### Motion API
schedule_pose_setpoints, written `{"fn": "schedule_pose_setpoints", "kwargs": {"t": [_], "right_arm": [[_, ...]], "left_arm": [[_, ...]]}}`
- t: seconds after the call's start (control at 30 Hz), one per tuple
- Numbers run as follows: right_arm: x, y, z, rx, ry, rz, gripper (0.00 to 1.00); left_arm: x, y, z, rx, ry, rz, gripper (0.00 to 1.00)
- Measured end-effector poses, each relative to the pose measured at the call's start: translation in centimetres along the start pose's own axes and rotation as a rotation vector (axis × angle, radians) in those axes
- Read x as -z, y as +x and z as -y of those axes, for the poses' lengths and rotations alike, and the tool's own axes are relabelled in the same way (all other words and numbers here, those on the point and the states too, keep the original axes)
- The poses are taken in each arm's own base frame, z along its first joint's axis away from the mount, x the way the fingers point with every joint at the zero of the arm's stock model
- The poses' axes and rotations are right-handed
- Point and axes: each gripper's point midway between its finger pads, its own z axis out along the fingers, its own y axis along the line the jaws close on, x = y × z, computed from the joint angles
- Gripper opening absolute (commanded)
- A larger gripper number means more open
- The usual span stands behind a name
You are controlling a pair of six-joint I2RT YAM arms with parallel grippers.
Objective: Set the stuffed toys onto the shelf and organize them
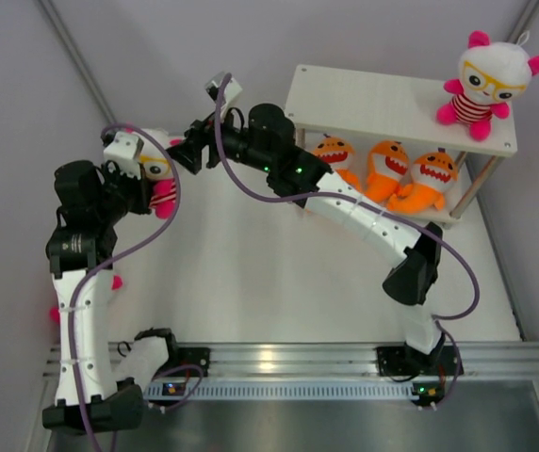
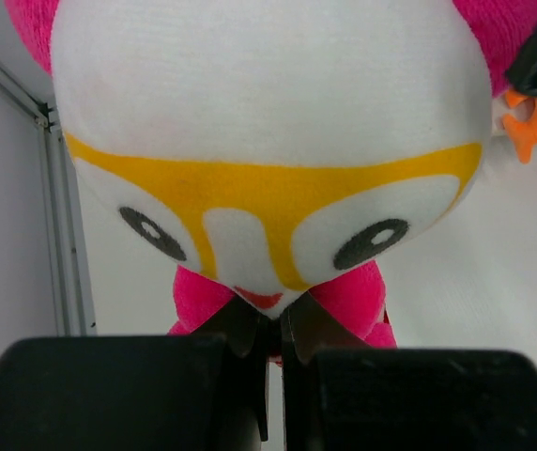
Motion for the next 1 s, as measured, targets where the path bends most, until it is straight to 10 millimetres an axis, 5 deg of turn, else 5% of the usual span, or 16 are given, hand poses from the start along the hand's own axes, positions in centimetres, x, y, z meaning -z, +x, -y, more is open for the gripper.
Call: {"fn": "schedule_pose_setpoints", "kwargs": {"t": [0.1,0.27,0.3,0.37,0.53,0.6,0.67,0.77,1.0], "right_arm": [[-0.5,1.4,0.2,0.001,0.004,-0.029,0.52],[-0.7,2.1,-0.7,0.005,-0.01,-0.046,0.4],[-0.7,2.1,-0.8,0.009,-0.011,-0.048,0.33],[-0.7,2.2,-0.8,0.019,-0.015,-0.052,0.0],[-0.6,2.4,-1.0,0.041,-0.034,-0.06,0.0],[-0.6,2.4,-1.1,0.071,-0.045,-0.062,0.0],[-0.6,2.4,-1.0,0.11,-0.051,-0.062,0.0],[-0.2,2.2,-1.1,0.196,-0.069,-0.064,0.0],[2.9,-0.9,-1.8,0.413,-0.108,-0.052,0.0]], "left_arm": [[0.0,0.0,0.0,-0.001,-0.001,0.0,0.0],[0.0,0.2,-0.1,0.001,-0.007,-0.008,0.0],[0.0,0.2,-0.2,0.0,-0.009,-0.009,0.0],[0.0,0.2,-0.2,-0.001,-0.01,-0.009,0.0],[0.0,0.2,-0.2,-0.006,-0.009,-0.01,0.0],[0.0,0.2,-0.2,-0.013,-0.01,-0.01,0.25],[0.0,0.3,-0.3,-0.016,-0.014,-0.013,0.67],[0.0,0.4,-0.3,-0.026,-0.011,-0.017,0.91],[0.5,1.4,0.1,-0.032,0.002,-0.06,0.98]]}}
